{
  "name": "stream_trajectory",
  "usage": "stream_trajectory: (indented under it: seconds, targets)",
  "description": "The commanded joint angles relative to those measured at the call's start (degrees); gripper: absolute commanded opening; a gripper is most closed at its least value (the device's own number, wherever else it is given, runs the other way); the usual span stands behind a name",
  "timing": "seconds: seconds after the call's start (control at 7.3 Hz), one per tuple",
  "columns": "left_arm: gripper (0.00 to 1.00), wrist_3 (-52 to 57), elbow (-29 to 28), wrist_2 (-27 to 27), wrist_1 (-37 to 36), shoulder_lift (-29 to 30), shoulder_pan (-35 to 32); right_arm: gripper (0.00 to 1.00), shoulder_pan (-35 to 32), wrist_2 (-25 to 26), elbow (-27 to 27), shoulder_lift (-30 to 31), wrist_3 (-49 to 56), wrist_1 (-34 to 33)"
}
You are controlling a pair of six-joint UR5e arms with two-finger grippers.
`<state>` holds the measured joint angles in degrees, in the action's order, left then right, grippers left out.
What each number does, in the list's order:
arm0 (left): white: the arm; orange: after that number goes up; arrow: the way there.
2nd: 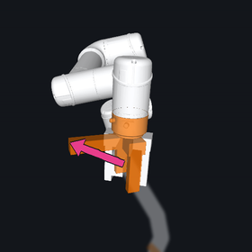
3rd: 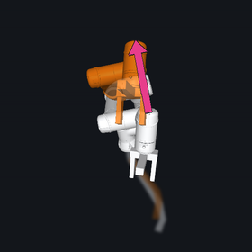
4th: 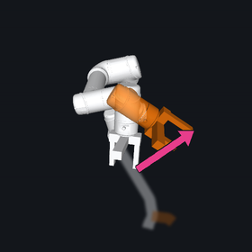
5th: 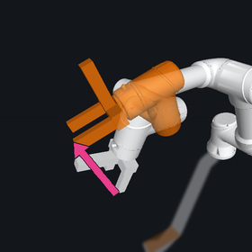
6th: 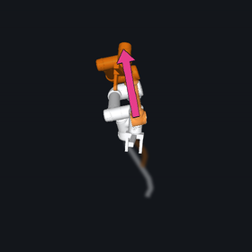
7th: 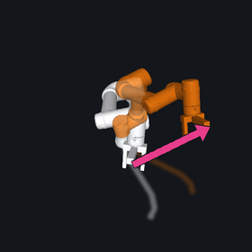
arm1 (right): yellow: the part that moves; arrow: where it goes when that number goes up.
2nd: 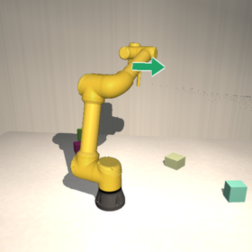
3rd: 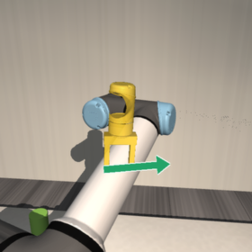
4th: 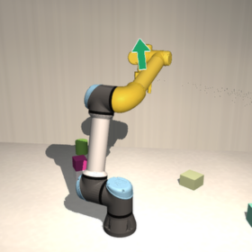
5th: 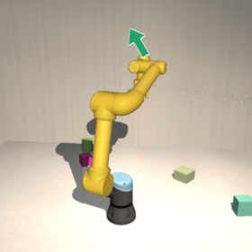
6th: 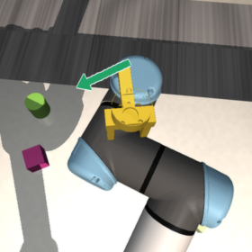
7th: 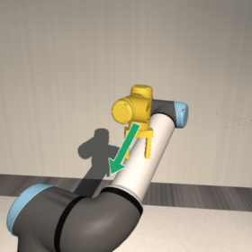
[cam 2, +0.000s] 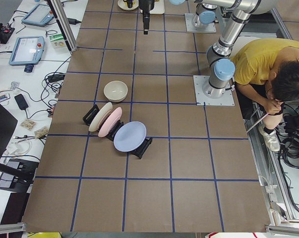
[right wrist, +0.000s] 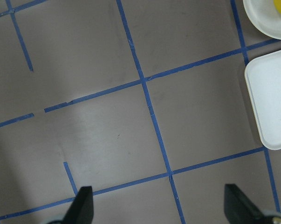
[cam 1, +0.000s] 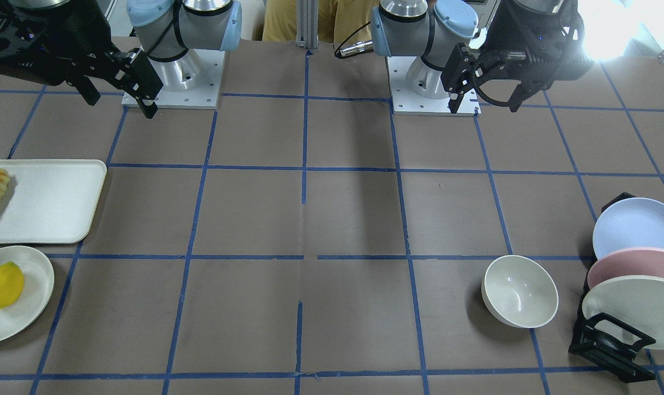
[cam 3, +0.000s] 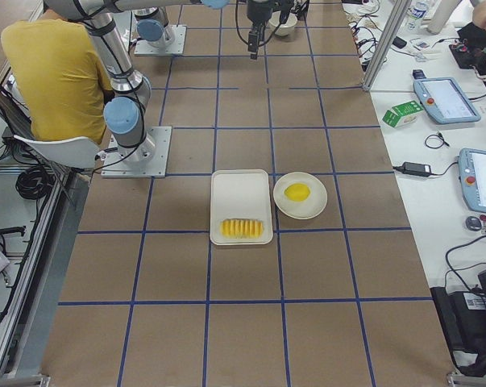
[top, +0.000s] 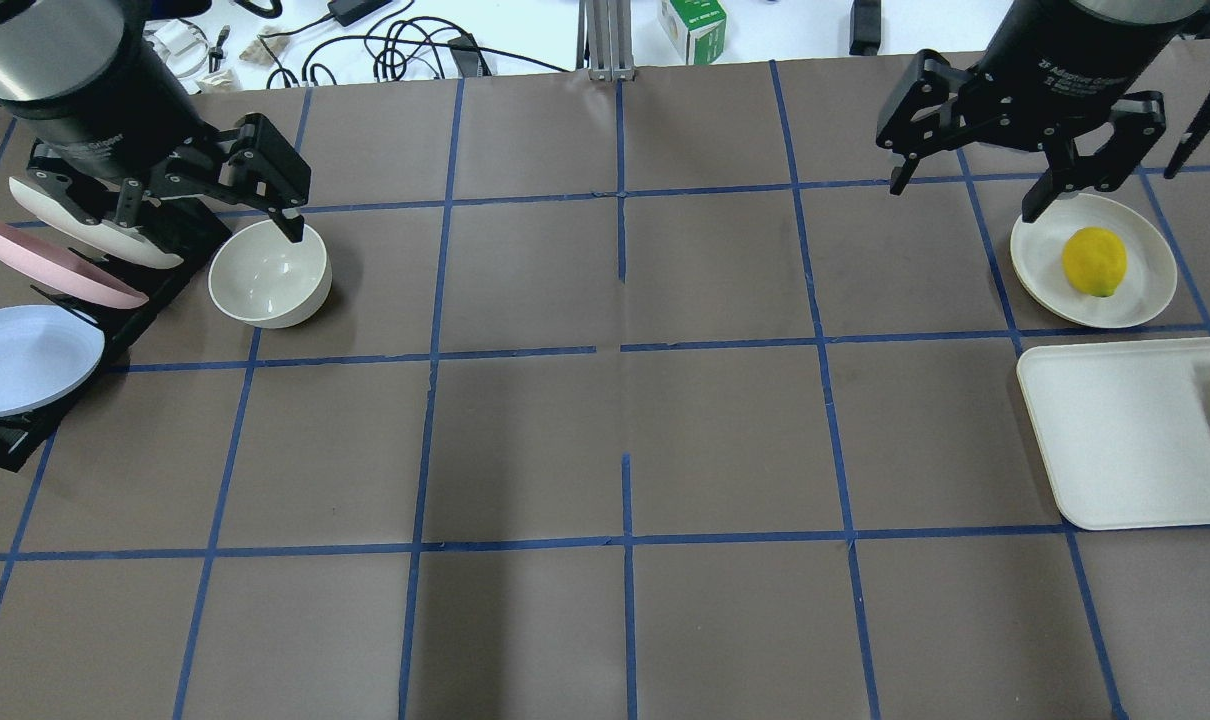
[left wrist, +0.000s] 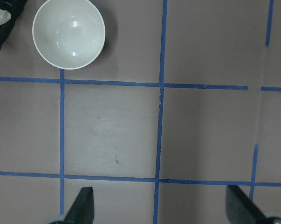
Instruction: Place bowl and put lemon in it
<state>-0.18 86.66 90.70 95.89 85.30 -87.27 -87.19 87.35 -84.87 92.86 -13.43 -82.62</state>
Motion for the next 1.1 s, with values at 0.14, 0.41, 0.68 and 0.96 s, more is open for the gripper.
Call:
stream_trajectory:
  seconds: [0.14, 0.41, 0.68, 0.96]
  targets:
    - [1.0, 0.0, 0.1, -0.1, 0.0, 0.0, -0.1, 1.0, 0.1, 0.6, -0.1, -0.1, -0.1, 0.0]
    - [1.0, 0.0, -0.1, -0.2, 0.0, 0.0, 0.0, 1.0, 0.3, 0.5, -0.5, -0.6, 0.9, 0.1]
    - [1.0, 0.0, -0.1, -0.2, 0.0, 0.0, -0.1, 1.0, 0.6, 0.6, -2.4, -0.7, 2.8, -1.1]
    - [1.0, 0.0, -0.1, -0.2, 0.0, 0.0, -0.1, 1.0, 5.0, 0.0, -3.0, -1.4, 8.3, -1.4]
